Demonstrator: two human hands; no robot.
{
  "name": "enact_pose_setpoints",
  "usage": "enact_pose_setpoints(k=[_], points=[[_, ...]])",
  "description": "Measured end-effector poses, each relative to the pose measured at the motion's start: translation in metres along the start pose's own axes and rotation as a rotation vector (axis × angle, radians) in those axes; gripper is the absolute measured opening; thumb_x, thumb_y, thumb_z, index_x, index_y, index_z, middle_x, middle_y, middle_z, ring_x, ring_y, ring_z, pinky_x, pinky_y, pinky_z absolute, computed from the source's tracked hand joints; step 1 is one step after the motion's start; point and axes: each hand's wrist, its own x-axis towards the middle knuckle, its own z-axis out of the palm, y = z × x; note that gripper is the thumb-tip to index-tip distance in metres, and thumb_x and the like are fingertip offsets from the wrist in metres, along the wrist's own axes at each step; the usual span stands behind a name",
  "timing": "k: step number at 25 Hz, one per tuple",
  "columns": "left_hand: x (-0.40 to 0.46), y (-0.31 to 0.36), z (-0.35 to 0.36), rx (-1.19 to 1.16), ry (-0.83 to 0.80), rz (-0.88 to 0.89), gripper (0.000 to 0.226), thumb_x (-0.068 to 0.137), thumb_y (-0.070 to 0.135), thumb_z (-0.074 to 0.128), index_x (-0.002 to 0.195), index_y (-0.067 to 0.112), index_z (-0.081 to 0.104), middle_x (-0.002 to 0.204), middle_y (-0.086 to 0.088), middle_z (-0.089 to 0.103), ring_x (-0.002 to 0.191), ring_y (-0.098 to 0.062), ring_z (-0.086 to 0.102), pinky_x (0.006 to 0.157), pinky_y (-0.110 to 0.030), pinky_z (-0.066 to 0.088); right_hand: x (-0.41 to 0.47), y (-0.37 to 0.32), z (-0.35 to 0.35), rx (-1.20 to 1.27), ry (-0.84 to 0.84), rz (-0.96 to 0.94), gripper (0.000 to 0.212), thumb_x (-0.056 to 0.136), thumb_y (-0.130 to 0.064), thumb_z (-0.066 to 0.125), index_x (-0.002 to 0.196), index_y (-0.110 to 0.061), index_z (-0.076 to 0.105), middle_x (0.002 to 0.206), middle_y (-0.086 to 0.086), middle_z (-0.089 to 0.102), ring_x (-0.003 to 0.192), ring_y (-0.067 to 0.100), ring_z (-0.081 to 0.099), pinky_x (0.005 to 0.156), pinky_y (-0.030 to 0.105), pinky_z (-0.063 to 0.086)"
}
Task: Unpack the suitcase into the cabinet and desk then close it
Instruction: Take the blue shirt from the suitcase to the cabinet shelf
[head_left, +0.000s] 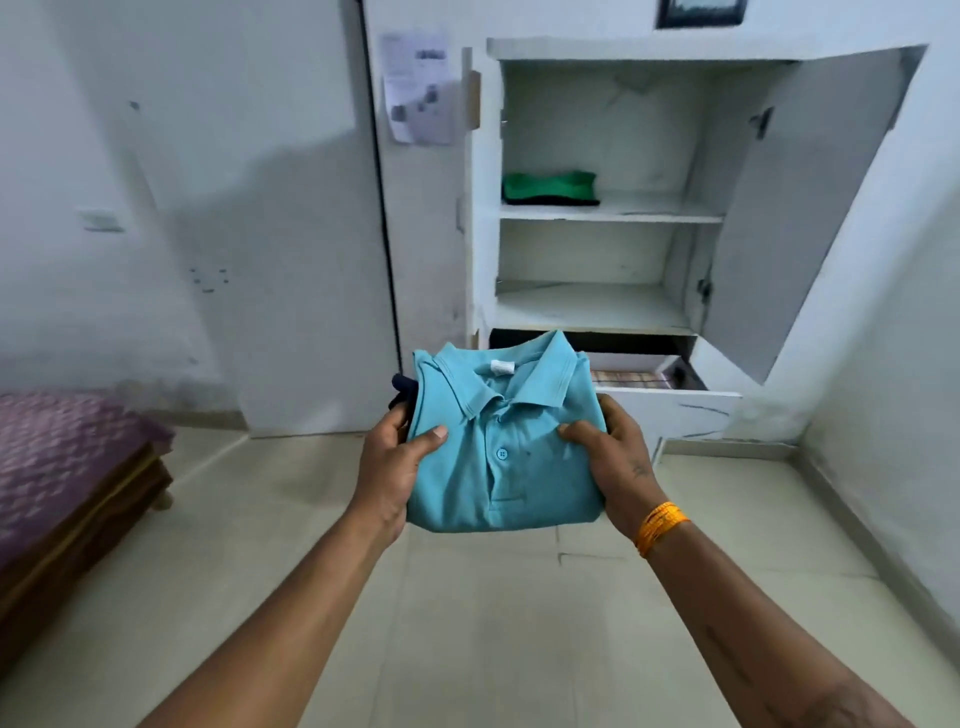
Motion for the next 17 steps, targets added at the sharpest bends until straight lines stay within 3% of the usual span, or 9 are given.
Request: enact_pose_setpoints(k=[4,8,12,17], points=[[0.072,-0.018,0.106,0.006,-0.056,-0.023,0.034,0.091,-0.002,0.069,0.120,0.015,0.073,0.112,-0.008,0.079,0.104,-0.031,0.076,0.096,-0.047,0.059,0.075,-0.013,-0.083,-0.008,0.091,0.005,0.035,0.090,-0.006,0.063,0.118,-0.026,0.071,0.106,0.001,0.079,0.099,0.028,0.075,0.083,0.044,0.063],[0.148,-0.021,0.199,0.005,-0.123,-0.012,0.035,0.091,-0.003,0.068,0.121,0.015,0.073,0.110,-0.008,0.080,0.102,-0.031,0.076,0.094,-0.044,0.060,0.161,-0.031,-0.151,-0.016,0.166,-0.002,0.031,0.090,-0.005,0.060,0.115,-0.019,0.071,0.104,0.005,0.079,0.099,0.033,0.074,0.079,0.043,0.063],[0.231,-0.018,0.263,-0.011,-0.176,0.007,0.036,0.092,-0.003,0.066,0.121,0.017,0.072,0.110,-0.006,0.080,0.102,-0.029,0.076,0.091,-0.040,0.060,0.248,-0.048,-0.188,-0.010,0.222,-0.042,0.030,0.090,-0.005,0.061,0.114,-0.020,0.071,0.106,0.005,0.079,0.099,0.033,0.074,0.085,0.047,0.063],[0.375,-0.022,0.334,-0.049,-0.239,0.037,0.034,0.091,-0.001,0.067,0.121,0.016,0.073,0.110,-0.007,0.080,0.102,-0.029,0.076,0.087,-0.039,0.059,0.387,-0.073,-0.211,-0.024,0.316,-0.098,0.029,0.090,-0.004,0.063,0.114,-0.018,0.071,0.104,0.007,0.079,0.096,0.034,0.075,0.081,0.047,0.064]])
